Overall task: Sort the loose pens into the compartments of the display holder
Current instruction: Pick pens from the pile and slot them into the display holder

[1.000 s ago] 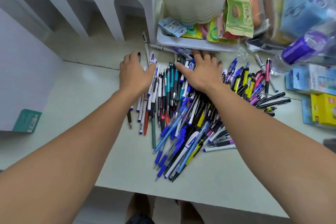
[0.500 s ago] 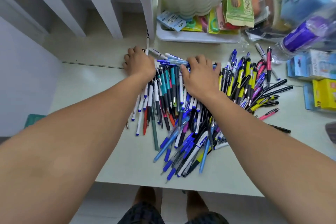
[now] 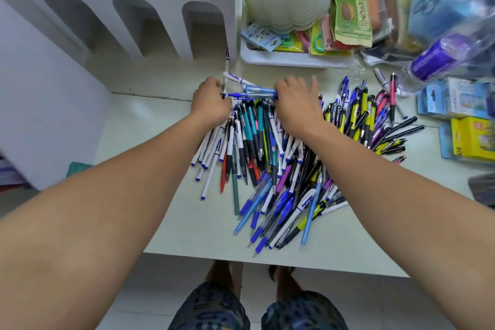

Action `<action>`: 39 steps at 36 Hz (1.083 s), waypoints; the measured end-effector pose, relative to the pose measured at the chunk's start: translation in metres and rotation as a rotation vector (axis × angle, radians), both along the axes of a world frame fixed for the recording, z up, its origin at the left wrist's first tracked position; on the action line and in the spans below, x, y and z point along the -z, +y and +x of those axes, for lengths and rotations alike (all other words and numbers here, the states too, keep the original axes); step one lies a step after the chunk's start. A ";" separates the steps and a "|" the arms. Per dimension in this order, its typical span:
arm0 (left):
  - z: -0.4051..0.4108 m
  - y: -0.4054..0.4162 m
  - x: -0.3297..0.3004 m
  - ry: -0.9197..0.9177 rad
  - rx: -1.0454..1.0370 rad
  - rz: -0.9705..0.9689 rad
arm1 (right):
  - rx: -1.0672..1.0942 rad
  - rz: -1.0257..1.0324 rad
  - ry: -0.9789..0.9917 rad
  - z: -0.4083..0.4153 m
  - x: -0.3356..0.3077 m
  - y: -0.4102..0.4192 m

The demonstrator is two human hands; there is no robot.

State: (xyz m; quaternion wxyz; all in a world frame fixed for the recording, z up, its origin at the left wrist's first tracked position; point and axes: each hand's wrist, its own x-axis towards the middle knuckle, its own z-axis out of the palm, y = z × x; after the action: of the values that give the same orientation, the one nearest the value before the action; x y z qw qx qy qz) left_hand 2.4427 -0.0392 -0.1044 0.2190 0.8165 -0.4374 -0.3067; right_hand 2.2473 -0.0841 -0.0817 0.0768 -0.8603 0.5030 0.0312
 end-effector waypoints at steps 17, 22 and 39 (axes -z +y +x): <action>-0.009 -0.039 -0.021 -0.372 -0.031 0.138 | 0.798 0.153 -0.407 -0.117 -0.004 0.119; 0.000 0.024 -0.037 -0.415 -0.018 -0.026 | 0.845 0.112 -0.488 -0.098 -0.006 0.117; -0.019 0.155 0.010 -0.075 -0.140 -0.078 | 1.106 -0.016 -0.371 -0.165 0.029 0.158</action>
State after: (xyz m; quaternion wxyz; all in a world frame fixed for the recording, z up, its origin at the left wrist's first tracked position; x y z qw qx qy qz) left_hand 2.4238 0.1162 -0.1147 0.2551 0.8469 -0.3985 -0.2426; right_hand 2.0825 0.0741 -0.1106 0.1622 -0.4616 0.8557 -0.1686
